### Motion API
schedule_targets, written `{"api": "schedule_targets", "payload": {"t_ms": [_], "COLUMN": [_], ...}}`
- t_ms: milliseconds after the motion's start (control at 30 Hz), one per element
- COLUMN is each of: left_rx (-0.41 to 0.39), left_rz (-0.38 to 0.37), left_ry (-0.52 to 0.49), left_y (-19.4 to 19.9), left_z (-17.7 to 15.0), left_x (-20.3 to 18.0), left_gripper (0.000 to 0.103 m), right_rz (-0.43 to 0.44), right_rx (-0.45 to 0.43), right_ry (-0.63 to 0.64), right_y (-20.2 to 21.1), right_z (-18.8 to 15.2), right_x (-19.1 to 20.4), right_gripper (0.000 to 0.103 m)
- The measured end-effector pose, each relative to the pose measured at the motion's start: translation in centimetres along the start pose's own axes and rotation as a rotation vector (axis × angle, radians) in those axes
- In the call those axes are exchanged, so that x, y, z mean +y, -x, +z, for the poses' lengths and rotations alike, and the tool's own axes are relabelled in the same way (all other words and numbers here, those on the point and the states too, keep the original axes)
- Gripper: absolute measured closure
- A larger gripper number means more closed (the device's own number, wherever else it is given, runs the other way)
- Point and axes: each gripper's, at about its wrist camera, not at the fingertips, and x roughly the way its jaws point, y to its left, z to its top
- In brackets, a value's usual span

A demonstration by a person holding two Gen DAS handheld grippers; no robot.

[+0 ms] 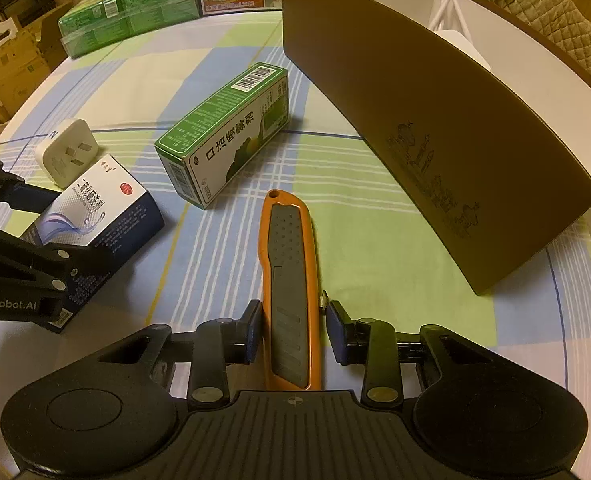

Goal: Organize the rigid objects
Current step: 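Lift and carry the medicine box with the left tool while the right tool carries the knife over the box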

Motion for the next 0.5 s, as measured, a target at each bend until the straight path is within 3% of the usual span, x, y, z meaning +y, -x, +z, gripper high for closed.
{"api": "schedule_targets", "payload": {"t_ms": [500], "left_rx": [-0.023], "left_rz": [-0.011], "left_ry": [0.036], "left_y": [2.7], "left_z": [-1.1], "left_x": [-0.6], "left_gripper": [0.042], "right_rz": [0.078], "right_rx": [-0.015], "right_ry": [-0.038], "right_y": [2.7], "right_z": [-0.1], "right_x": [-0.2], "right_gripper": [0.073]}}
